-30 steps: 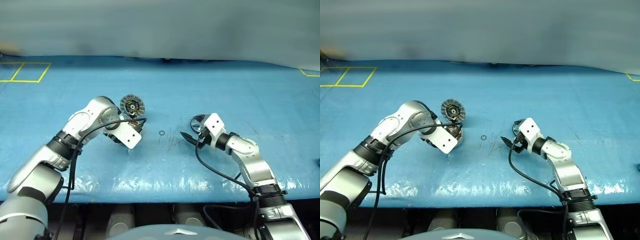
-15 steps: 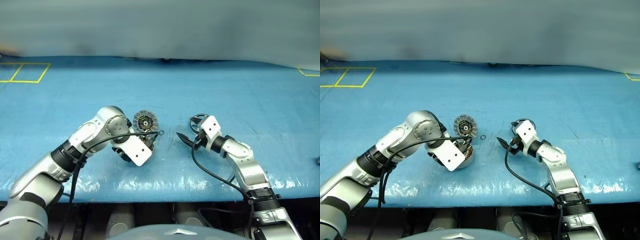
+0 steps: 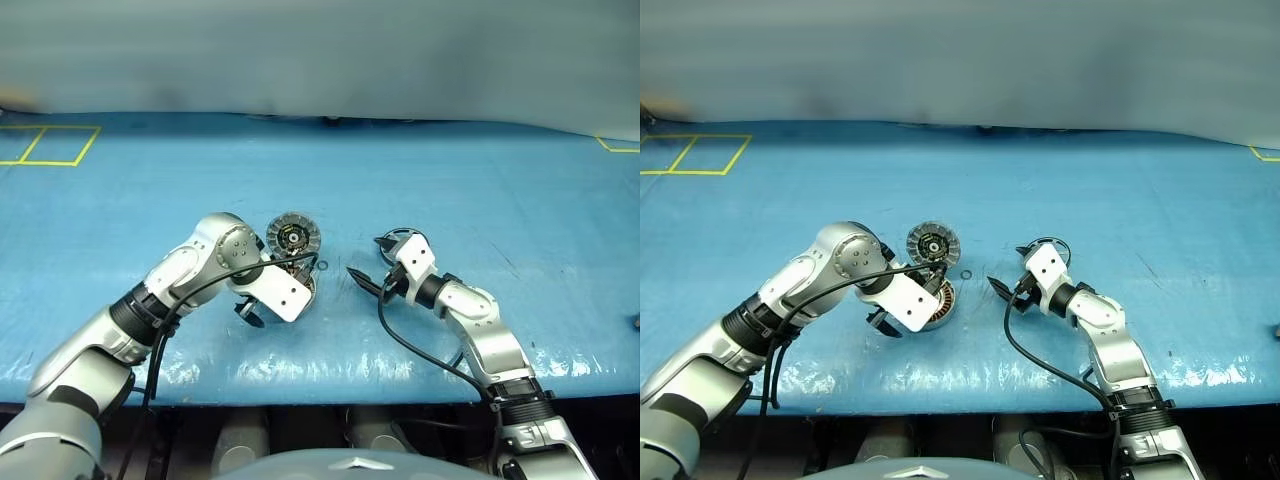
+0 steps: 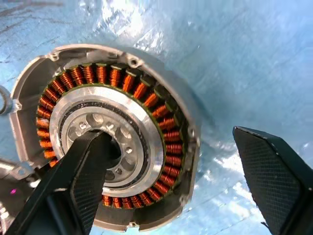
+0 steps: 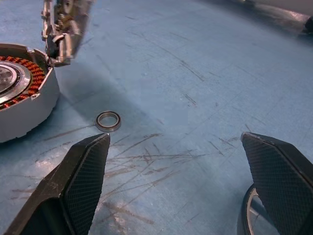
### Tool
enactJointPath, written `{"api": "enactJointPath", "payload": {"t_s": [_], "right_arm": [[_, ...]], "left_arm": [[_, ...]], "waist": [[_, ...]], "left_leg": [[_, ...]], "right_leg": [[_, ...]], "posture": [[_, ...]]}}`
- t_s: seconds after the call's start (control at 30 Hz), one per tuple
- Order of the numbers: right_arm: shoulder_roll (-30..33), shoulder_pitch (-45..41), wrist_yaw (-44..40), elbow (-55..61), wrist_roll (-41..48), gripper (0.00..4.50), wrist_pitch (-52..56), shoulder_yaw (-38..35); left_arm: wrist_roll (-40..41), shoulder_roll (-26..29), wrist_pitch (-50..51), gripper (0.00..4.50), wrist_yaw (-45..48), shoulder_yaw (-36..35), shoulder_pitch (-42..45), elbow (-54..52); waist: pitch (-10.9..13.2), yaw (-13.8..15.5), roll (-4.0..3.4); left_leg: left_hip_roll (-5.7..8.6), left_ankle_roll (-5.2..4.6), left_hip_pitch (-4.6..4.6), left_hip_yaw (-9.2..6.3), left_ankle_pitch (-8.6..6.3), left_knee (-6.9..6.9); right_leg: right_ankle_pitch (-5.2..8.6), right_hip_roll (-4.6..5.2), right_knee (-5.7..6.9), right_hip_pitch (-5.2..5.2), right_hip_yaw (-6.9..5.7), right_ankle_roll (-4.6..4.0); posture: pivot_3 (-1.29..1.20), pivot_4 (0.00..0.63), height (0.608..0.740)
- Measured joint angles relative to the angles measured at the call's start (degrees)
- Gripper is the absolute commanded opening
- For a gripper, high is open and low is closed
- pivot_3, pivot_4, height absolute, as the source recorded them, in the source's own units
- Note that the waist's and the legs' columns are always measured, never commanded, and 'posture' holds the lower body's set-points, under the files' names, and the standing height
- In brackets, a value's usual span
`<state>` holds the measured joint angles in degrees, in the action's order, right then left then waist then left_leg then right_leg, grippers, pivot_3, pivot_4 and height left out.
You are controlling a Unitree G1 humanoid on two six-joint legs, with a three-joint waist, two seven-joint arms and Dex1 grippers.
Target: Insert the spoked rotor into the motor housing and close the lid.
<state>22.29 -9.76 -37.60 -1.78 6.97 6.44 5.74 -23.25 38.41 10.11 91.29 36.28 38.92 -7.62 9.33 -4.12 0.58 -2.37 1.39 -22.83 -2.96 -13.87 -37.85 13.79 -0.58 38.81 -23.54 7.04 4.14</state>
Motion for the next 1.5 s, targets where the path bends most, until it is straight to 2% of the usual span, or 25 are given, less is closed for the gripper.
{"api": "enactJointPath", "payload": {"t_s": [0.27,0.57,0.73,0.97,1.07,1.23,1.5], "right_arm": [[-1.33,-0.24,-0.85,-0.32,0.29,4.5,-0.18,0.61],[-3.12,-0.58,-1.16,-3.37,0.22,4.5,-1.49,1.31],[-4.63,-1.29,-1.31,-5.39,0.15,4.5,-2.56,2.35],[-6.1,-3.17,-1.54,-8.97,-1.04,4.5,-3.31,4.25],[-6.47,-4.39,-1.23,-10.57,-2.05,4.5,-3.08,5.09],[-7.49,-6.87,-1.16,-14.11,-2.28,4.5,-2.56,5.26],[-7.97,-8.79,-0.74,-16.2,-3.79,4.5,-2.47,5.91]], "left_arm": [[7.69,4.18,6.63,4.17,-0.87,-3.83,-4.02,-10.02],[14.89,7.6,9.22,4.17,-13.22,-20.23,-13.62,-11.43],[20.22,4.8,12.79,4.17,-21.93,-29.26,-20.28,-12.45],[28.0,-5.42,13.61,4.17,-35.72,-39.01,-32.79,-13.95],[29.7,-9.09,10.15,4.17,-39.74,-40.31,-37.16,-13.74],[33.74,-11.25,4.55,4.17,-40.44,-40.55,-43.3,-9.13],[37.22,-13.59,-2.66,4.17,-41.21,-40.15,-46.76,-4.6]], "waist": [[0.01,0.03,0.01],[0.03,-0.22,0.01],[0.04,-0.22,0.01],[0.06,-0.2,0.04],[0.06,-0.18,0.04],[0.06,-0.26,0.04],[0.06,-0.27,0.05]], "left_leg": [[-0.01,-0.01,0.01,-0.02,-0.01,0.02],[-0.04,-0.01,0.03,-0.01,-0.01,0.03],[-0.04,0.0,0.04,-0.01,-0.01,0.04],[-0.07,0.01,0.11,0.0,-0.01,0.05],[-0.05,0.02,0.11,0.04,-0.01,0.03],[-0.05,0.02,0.13,0.06,0.0,0.03],[-0.06,0.03,0.14,0.07,-0.01,0.07]], "right_leg": [[0.14,0.0,0.0,-0.01,-0.02,-0.23],[0.17,0.01,0.0,-0.01,-0.03,-0.29],[0.14,0.01,-0.02,0.0,-0.04,-0.23],[0.03,0.01,0.01,0.02,-0.06,-0.05],[0.0,0.04,-0.01,0.04,-0.04,-0.02],[0.13,0.04,-0.01,0.03,-0.03,-0.26],[0.13,0.04,-0.03,0.03,-0.02,-0.26]], "posture": [[0.0,0.15,0.74],[0.0,0.15,0.74],[0.0,0.15,0.74],[0.0,0.15,0.74],[0.0,0.15,0.74],[0.0,0.15,0.74],[0.0,0.15,0.74]]}}
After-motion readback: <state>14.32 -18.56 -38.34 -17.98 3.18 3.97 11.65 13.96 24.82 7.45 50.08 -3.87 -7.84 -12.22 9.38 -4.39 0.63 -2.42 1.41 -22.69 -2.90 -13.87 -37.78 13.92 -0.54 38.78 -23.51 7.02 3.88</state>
